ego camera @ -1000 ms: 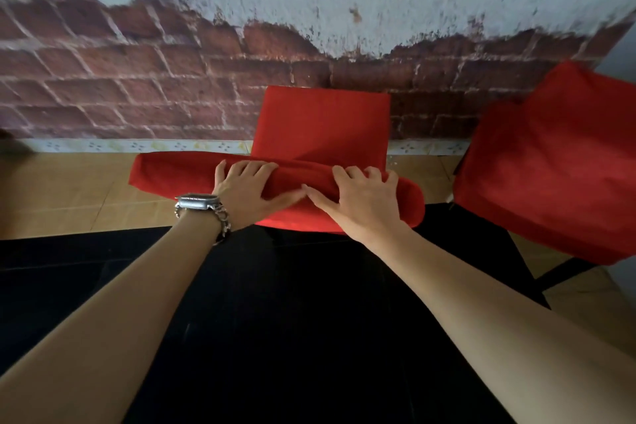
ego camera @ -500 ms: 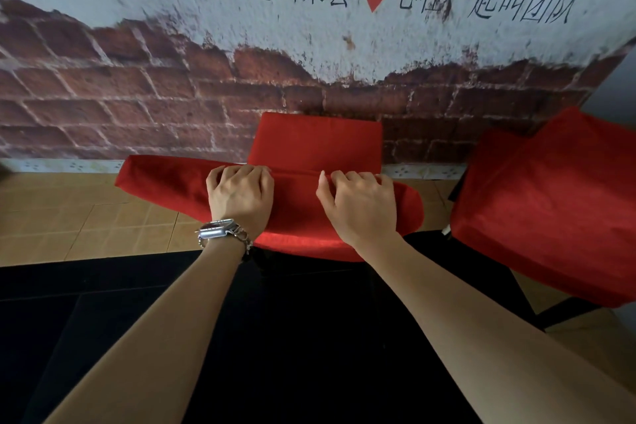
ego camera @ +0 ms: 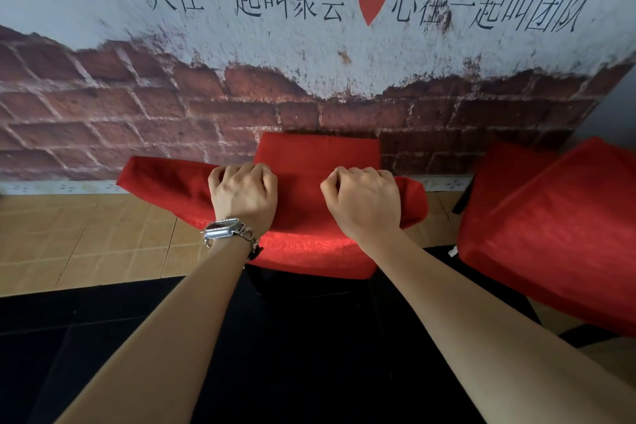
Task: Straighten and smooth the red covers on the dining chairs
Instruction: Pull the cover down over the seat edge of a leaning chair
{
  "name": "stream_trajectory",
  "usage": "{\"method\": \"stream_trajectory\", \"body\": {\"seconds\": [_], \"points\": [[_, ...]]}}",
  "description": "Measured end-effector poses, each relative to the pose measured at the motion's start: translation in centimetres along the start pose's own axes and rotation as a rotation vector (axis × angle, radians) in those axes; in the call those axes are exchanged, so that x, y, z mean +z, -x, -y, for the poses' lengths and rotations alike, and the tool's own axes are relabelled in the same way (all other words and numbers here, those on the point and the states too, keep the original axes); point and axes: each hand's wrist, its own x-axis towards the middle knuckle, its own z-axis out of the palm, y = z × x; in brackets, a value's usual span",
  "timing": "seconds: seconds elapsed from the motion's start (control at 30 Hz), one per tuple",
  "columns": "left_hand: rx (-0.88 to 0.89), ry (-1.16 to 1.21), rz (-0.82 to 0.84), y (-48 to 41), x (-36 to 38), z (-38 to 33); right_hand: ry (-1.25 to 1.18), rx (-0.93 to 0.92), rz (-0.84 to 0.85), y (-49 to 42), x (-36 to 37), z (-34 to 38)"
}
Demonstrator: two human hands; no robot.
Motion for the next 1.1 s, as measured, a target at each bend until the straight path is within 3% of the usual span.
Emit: {"method": "stream_trajectory", "body": {"seconds": [0.27, 0.4, 0.6, 0.77, 0.83, 0.97, 1.1], "points": [[0.031, 0.059, -0.038, -1.3, 0.7, 0.1, 0.041, -0.013, -0.039, -1.3, 0.6, -0.1], [0.027, 0.050, -0.002, -1.1, 0.5, 0.4, 0.101, -0.013, 0.021, -1.2, 0.2, 0.3], [0.007, 0.075, 0.381, 0.4, -1.9, 0.3, 0.188, 0.111, 0.394, -1.4, -1.4, 1.4], [-0.020, 0.113, 0.684, 0.5, -6.6, 0.3, -0.064, 0.240, 0.675, -2.2, -3.4, 1.9], [-0.034, 0.111, 0.650, 1.7, -9.2, 0.3, -0.232, 0.257, 0.704, -2.1, -5.2, 2.4], [-0.146, 0.173, 0.472, 3.7, -14.6, 0.2, -0.521, 0.175, 0.461, -1.2, -10.0, 4.1], [-0.271, 0.214, 0.276, 3.8, -19.8, -0.3, -0.794, 0.107, 0.523, -1.1, -14.0, 6.4]]}}
